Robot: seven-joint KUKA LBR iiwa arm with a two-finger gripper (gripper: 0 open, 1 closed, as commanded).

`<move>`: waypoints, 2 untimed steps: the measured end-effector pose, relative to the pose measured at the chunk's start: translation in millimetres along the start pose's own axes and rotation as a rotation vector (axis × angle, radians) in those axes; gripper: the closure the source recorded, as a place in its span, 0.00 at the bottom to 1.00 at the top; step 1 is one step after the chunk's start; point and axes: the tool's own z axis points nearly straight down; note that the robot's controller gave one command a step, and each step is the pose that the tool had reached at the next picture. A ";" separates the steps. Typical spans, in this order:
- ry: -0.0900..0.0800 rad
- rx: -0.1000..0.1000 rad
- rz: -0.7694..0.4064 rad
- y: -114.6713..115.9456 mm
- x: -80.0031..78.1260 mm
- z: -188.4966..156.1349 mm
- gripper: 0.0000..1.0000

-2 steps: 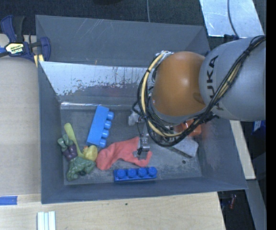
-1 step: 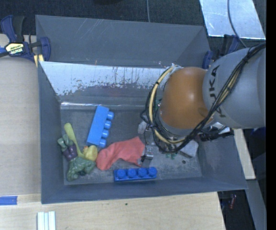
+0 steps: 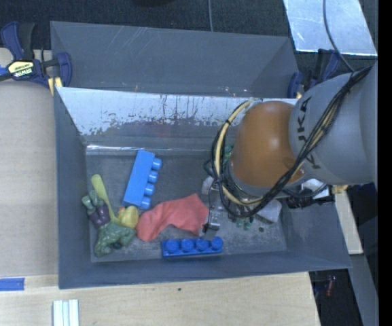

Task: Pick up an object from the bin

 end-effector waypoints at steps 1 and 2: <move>0.000 -0.001 -0.141 28.7 -0.5 25.6 0.00; -0.012 -0.003 -0.180 27.1 19.1 28.1 1.00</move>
Offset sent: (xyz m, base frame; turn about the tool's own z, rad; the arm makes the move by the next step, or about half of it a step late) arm -0.0158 0.0311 -0.0322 -0.1811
